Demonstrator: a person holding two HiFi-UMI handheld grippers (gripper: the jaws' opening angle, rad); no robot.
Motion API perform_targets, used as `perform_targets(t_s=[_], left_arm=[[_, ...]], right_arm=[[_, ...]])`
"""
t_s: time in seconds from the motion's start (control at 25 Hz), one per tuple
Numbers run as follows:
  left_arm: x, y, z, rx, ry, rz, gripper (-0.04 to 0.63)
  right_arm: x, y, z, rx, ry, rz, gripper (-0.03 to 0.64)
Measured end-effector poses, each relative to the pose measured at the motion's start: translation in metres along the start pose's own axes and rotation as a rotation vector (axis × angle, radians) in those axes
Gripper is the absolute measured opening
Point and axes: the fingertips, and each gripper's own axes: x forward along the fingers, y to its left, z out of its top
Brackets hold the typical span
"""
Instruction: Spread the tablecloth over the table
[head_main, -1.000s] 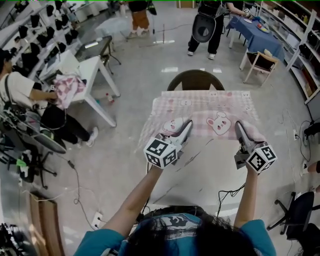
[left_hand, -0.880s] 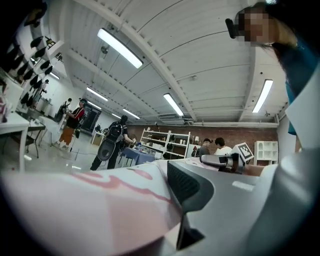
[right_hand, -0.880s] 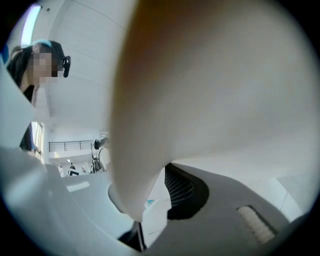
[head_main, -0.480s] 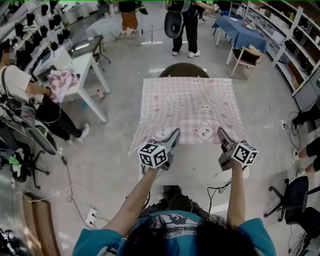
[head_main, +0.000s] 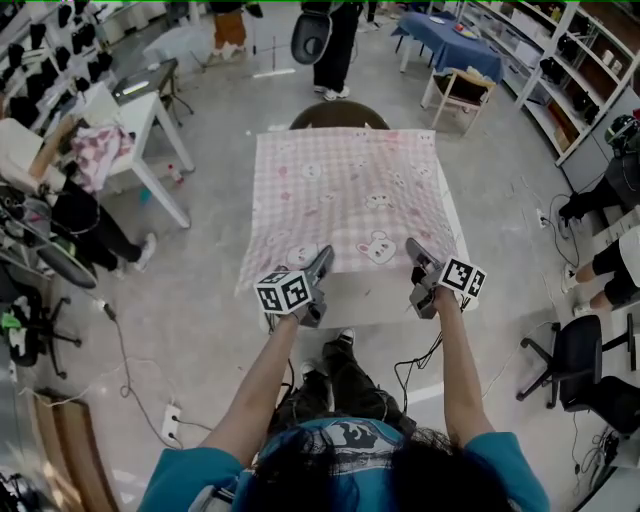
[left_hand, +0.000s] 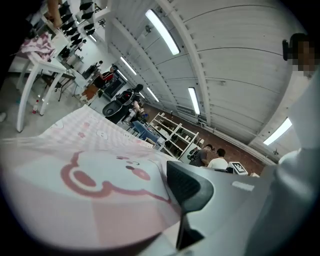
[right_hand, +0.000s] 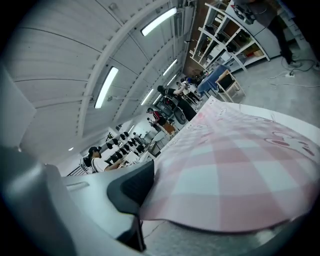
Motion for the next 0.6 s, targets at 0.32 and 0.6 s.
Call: perform_targets(t_s=[0.32,0.6], left_arm=[[0.003,-0.01,-0.043,-0.048,0.06,0.047,0.077],[0.007,-0.009,-0.081,-0.091,0.149,0.114,0.078]], right_arm=[[-0.027,-0.025,-0.007,-0.006,0.032,-0.058,0.077],[-0.038,-0.045,-0.016,-0.032,0.113,-0.048,0.072]])
